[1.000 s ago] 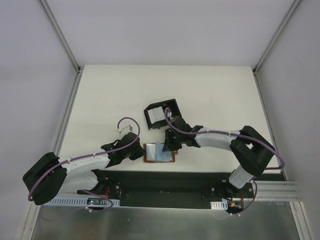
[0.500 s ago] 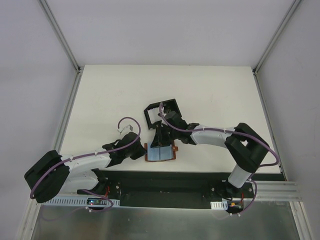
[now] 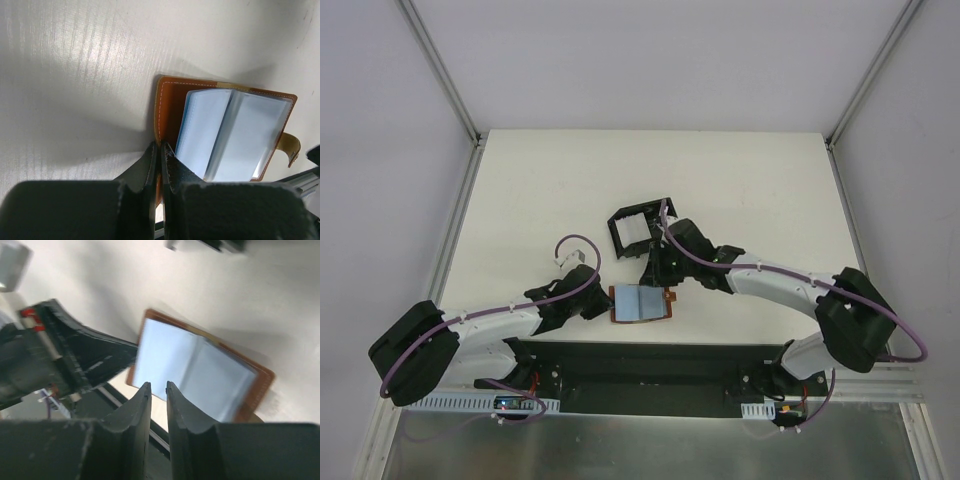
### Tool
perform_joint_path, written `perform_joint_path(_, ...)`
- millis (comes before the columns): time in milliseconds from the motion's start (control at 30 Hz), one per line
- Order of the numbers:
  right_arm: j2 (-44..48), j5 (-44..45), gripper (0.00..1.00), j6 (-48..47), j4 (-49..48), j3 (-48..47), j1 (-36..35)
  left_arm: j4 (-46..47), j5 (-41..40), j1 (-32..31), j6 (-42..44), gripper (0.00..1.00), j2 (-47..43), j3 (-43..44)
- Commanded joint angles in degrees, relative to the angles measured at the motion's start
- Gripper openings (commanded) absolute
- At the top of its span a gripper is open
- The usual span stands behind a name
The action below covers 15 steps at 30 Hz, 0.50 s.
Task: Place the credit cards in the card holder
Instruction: Turn over the card slot in the card holder.
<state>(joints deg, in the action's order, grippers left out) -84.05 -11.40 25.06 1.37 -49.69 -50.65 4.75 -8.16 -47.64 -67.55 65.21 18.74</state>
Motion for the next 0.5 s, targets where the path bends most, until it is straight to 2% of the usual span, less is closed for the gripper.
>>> perform_joint_path(0,-1.1,5.9,0.21,-1.2,8.6,0.3,0.2,-5.0,-2.6,-0.4,1.5,0.00,0.1,-1.2)
perform_joint_path(167,-2.0,8.5,0.21,-1.2,11.1,0.7,0.3,-5.0,-2.4,-0.4,2.1,0.00,0.2,-1.0)
perform_joint_path(467,-7.7,7.6,0.20,-0.3,11.1,0.2,0.2,-5.0,-1.9,-0.4,2.5,0.00,1.3,-0.3)
